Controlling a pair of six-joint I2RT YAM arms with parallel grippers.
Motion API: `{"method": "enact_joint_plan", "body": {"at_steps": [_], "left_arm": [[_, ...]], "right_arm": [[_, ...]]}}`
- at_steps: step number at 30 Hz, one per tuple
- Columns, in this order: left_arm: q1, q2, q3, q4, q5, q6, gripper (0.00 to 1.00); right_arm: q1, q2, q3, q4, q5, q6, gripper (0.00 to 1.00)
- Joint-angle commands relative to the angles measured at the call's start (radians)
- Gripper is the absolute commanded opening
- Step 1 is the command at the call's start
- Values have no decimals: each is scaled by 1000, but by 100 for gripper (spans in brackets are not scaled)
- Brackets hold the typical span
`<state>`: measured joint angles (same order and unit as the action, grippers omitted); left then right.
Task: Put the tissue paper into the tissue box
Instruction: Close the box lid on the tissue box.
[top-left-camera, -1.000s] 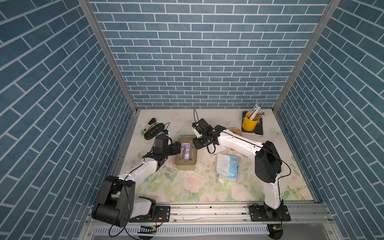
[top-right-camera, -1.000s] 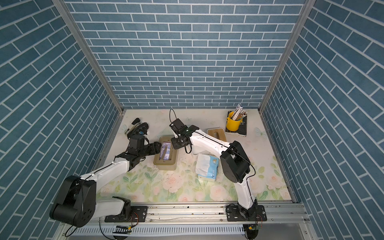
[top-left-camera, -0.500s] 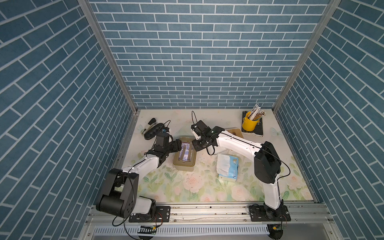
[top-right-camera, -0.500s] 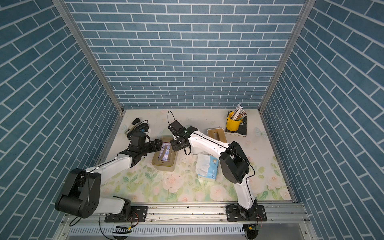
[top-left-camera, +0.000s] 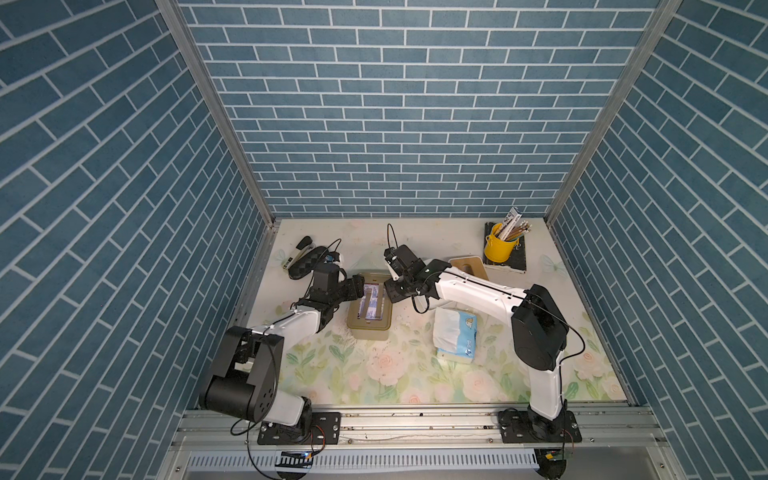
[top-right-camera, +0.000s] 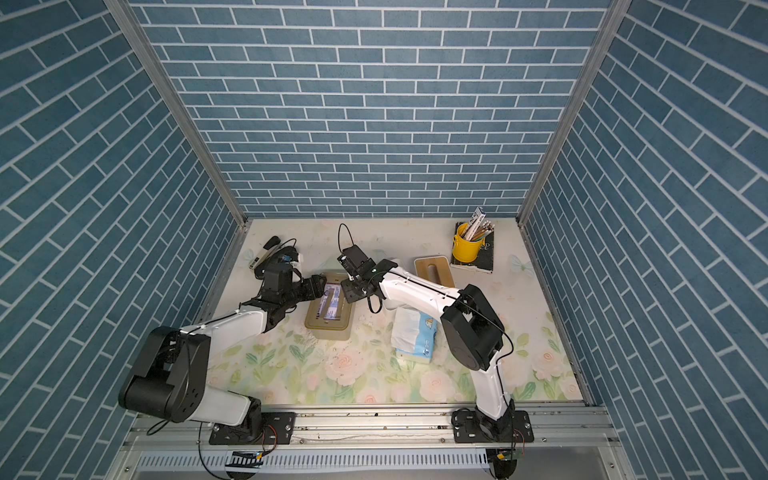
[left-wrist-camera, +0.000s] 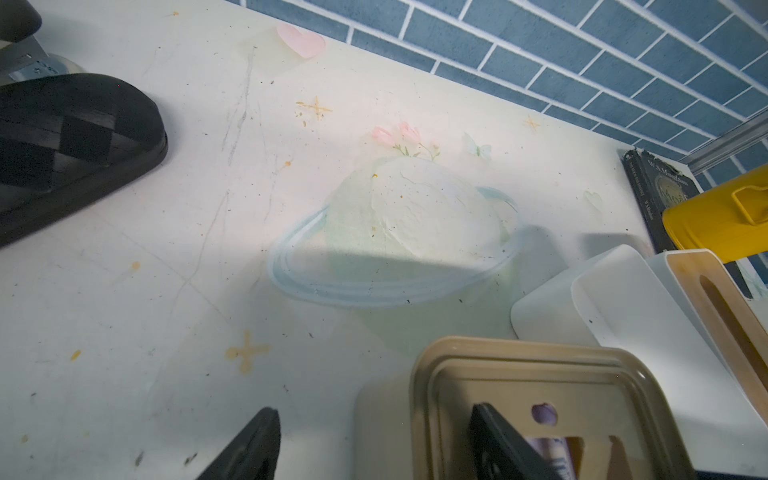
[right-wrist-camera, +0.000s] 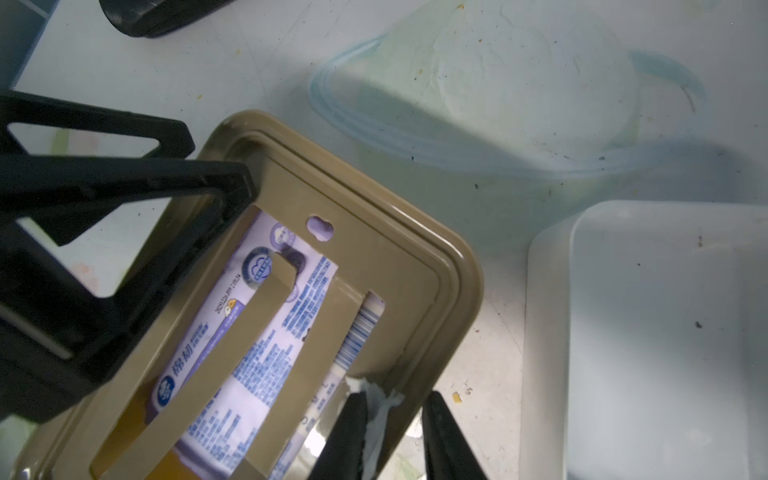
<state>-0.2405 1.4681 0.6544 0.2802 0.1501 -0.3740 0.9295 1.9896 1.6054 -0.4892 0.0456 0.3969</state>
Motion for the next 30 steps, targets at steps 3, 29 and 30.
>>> {"method": "enact_joint_plan", "body": {"at_steps": [3, 29, 30], "left_arm": [[0, 49, -15, -105, 7, 25, 76], [0, 126, 33, -92, 44, 19, 75], [0, 128, 33, -94, 42, 19, 75]], "right_arm": [[13, 76, -34, -49, 31, 7, 27], [-81, 185, 334, -190, -16, -136, 37], [-80, 153, 319, -193, -16, -136, 39]]}}
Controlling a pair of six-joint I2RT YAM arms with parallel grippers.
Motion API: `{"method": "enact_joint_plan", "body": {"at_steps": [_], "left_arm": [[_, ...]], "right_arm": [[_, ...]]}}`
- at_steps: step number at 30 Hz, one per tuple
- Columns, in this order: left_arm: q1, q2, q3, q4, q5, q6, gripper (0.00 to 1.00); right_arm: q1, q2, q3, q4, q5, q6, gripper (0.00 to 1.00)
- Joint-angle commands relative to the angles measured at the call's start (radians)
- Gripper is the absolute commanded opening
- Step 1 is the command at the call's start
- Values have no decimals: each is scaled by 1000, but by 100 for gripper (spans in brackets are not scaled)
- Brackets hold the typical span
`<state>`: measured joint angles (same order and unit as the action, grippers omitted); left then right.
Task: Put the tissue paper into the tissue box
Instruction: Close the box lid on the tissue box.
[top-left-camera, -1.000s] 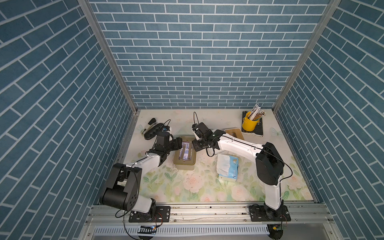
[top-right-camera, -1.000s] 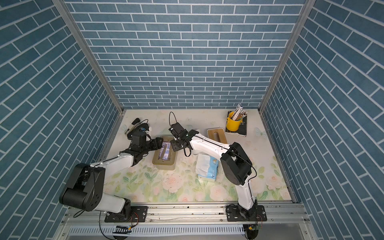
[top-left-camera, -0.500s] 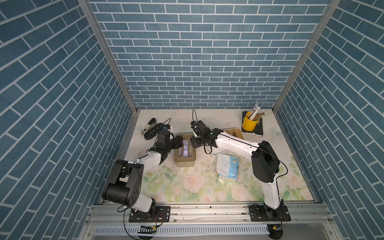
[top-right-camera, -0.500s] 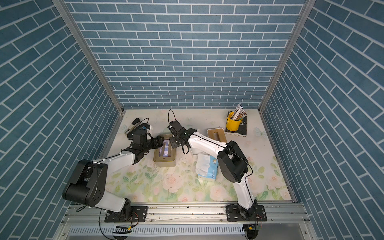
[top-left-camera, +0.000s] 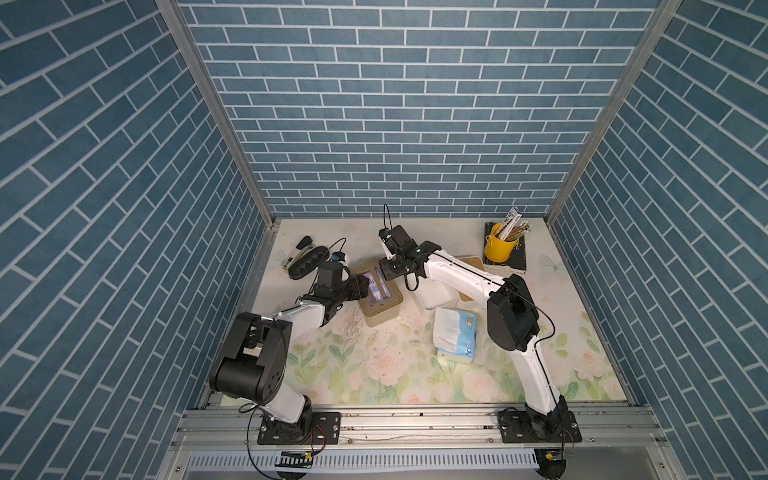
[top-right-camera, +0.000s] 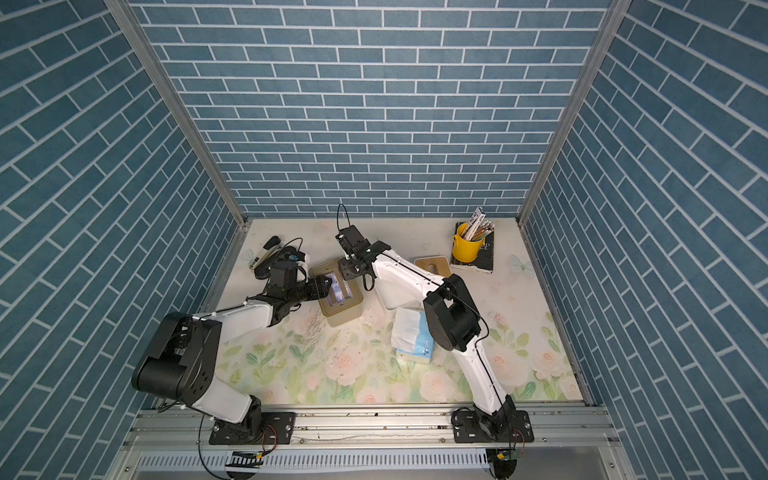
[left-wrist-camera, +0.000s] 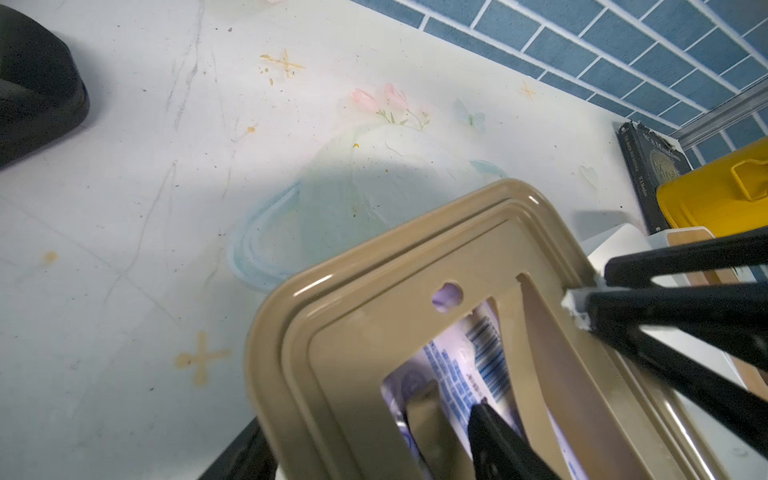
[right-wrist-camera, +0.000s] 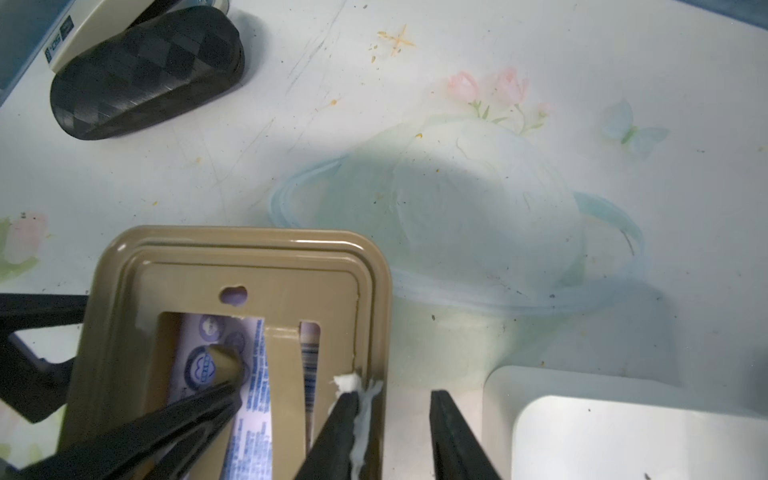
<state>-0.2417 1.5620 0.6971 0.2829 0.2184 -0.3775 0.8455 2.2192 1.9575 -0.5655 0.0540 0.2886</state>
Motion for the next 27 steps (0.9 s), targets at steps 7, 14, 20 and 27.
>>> {"method": "enact_joint_plan", "body": {"at_steps": [7, 14, 20, 27], "left_arm": [[1, 32, -13, -103, -38, 26, 75], [1, 27, -15, -106, -42, 25, 75], [1, 19, -18, -113, -48, 26, 75], [1, 0, -24, -119, -54, 27, 75]], "right_arm": [[13, -268, -174, -109, -41, -23, 36], [24, -349, -334, -88, -69, -19, 31], [36, -339, -398, -30, -99, -3, 29], [53, -267, -349, -28, -102, -8, 27]]}}
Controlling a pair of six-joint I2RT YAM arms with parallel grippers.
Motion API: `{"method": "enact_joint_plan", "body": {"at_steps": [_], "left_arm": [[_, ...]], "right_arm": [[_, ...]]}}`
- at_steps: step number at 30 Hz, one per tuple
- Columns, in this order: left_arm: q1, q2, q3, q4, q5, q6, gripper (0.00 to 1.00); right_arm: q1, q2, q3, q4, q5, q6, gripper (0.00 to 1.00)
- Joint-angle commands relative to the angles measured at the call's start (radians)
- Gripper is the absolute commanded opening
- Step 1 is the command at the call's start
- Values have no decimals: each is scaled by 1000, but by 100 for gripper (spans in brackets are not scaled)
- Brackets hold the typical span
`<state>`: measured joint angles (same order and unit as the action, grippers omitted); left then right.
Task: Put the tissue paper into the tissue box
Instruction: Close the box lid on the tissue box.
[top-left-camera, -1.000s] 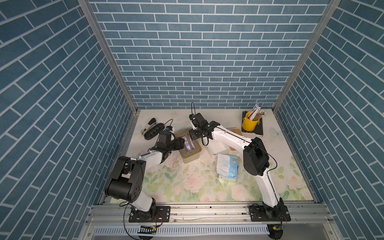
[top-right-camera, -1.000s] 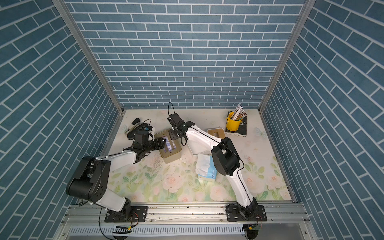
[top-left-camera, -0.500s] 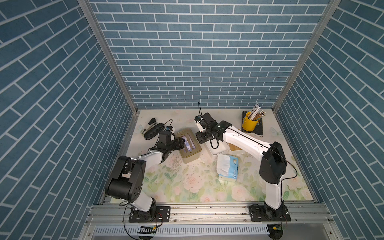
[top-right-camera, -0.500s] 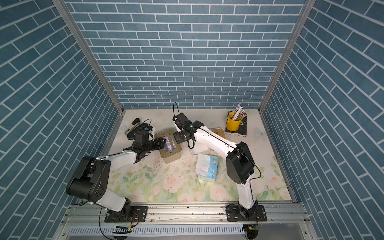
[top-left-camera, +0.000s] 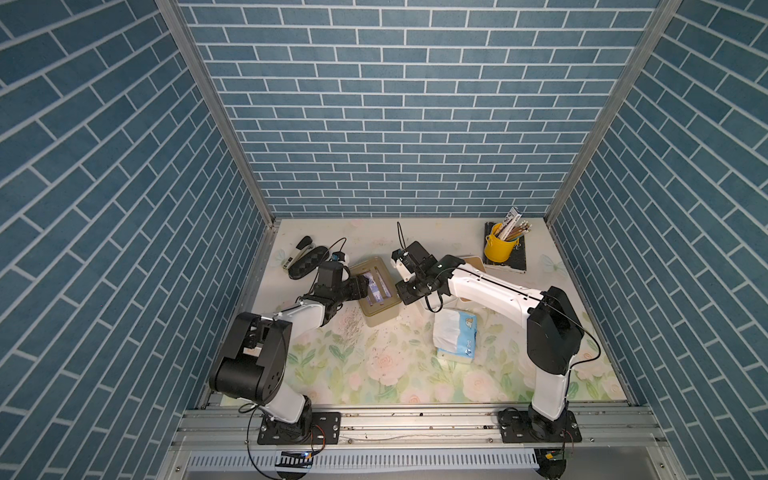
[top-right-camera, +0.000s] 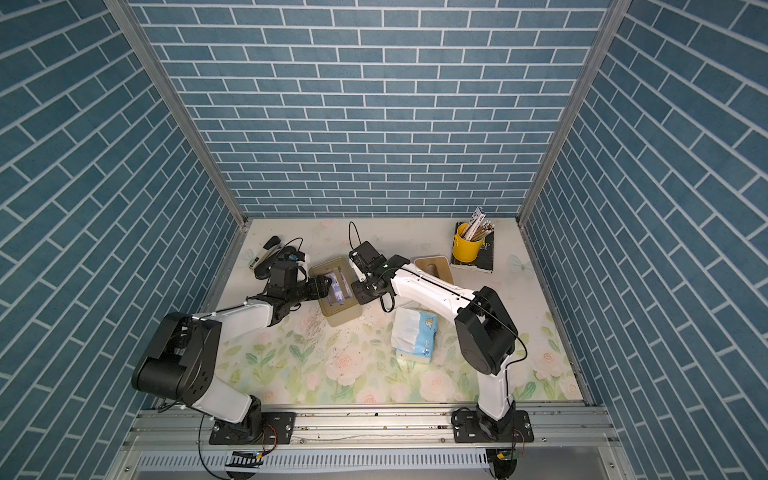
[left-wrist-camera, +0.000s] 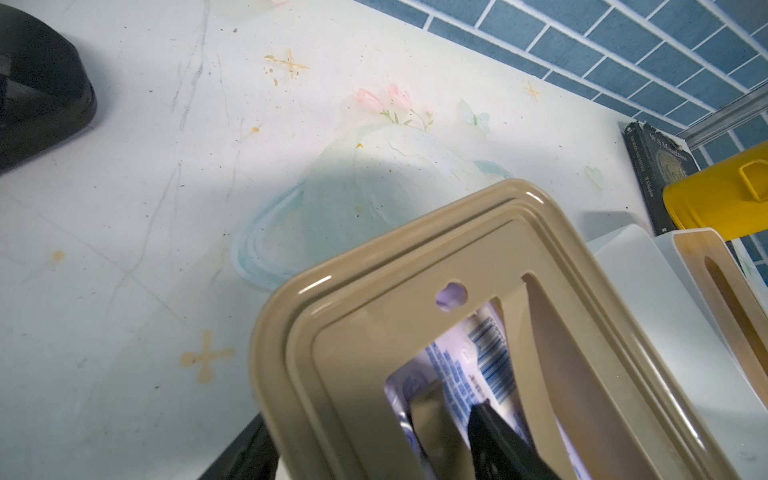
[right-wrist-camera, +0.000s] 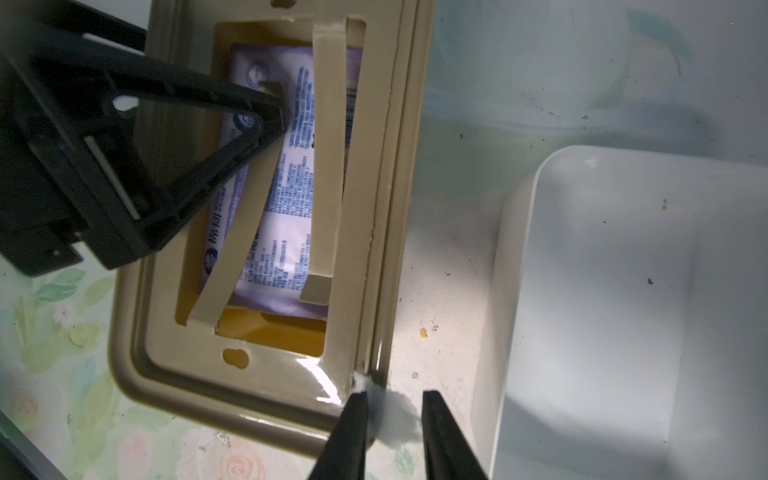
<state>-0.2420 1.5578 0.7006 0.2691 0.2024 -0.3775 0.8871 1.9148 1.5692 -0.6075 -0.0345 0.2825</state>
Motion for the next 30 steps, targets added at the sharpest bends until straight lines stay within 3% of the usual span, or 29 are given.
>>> {"method": "enact_joint_plan", "body": {"at_steps": [1, 24, 30], "left_arm": [[1, -1, -29, -106, -39, 27, 75], [4, -22, -34, -102, -31, 29, 76], [13, -34, -29, -68, -1, 15, 86]], "right_arm": [[13, 46, 46, 12, -13, -2, 27], [73, 176, -2, 9, 17, 29, 22], [84, 196, -36, 19, 16, 38, 22]]}}
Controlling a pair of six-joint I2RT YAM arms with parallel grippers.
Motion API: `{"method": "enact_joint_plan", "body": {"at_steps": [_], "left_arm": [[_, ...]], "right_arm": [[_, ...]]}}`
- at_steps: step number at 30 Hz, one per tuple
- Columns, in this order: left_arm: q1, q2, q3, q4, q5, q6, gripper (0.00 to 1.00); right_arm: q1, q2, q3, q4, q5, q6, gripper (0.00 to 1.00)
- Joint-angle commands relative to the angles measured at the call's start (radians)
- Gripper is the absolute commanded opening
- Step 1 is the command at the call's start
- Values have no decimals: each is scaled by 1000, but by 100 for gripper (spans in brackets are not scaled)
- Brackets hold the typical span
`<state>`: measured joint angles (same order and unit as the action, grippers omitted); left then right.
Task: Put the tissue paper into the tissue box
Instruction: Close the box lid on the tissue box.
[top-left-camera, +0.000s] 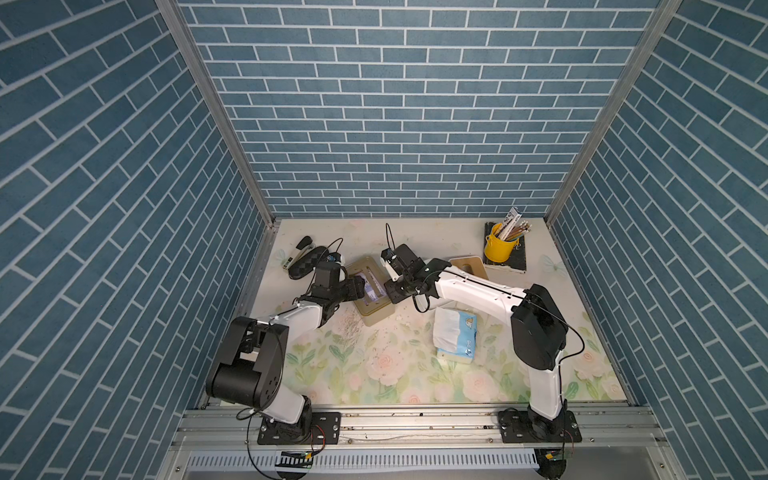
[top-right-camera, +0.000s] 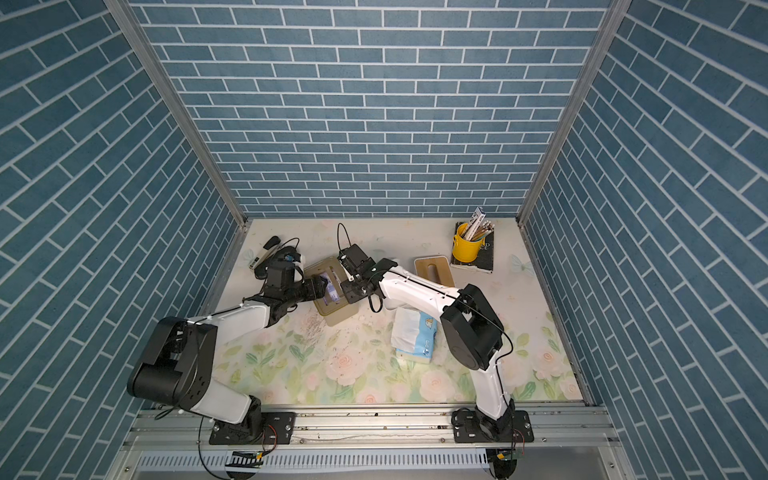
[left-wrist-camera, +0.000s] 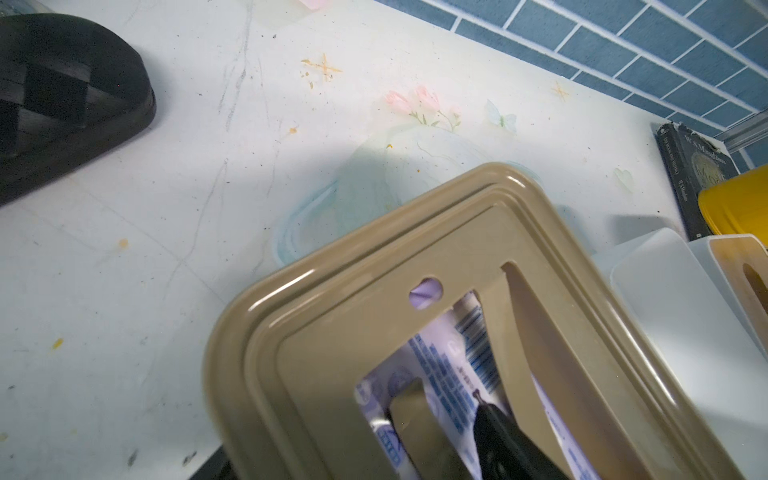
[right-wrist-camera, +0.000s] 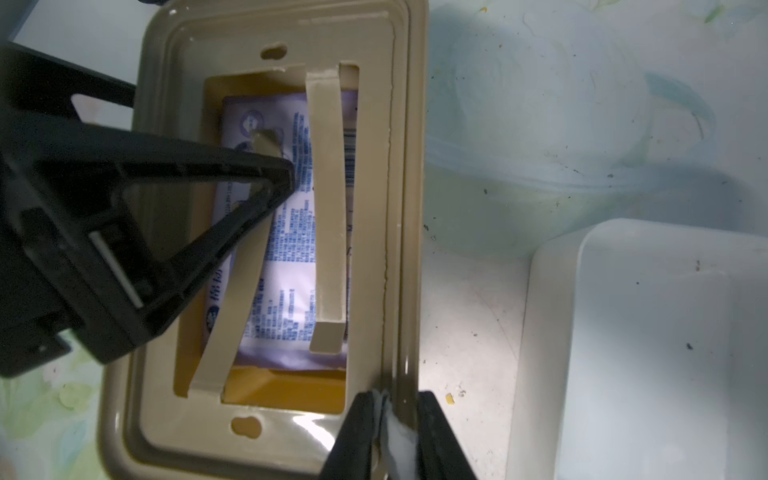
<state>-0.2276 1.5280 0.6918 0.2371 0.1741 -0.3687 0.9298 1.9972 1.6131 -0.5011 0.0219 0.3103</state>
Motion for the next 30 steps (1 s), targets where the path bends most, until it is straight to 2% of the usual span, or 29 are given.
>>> {"method": "enact_joint_plan", "body": {"at_steps": [1, 6, 15, 20, 23, 30], "left_arm": [[0, -12, -21, -30, 33, 3, 87], [35, -111, -4, -22, 21, -13, 92], [213, -246, 37, -128, 6, -4, 83], [290, -215, -11, -95, 59, -8, 79], [290, -173, 3, -93, 86, -5, 76], [284, -108, 25, -72, 196, -1, 74]], "right_arm": [[41, 112, -86, -88, -41, 10, 22], [40, 107, -79, -112, -20, 10, 22], [40, 114, -54, -145, 7, 6, 22], [40, 109, -62, -153, 17, 6, 22], [40, 106, -62, -159, 21, 6, 22], [38, 100, -61, -169, 33, 3, 22]]}}
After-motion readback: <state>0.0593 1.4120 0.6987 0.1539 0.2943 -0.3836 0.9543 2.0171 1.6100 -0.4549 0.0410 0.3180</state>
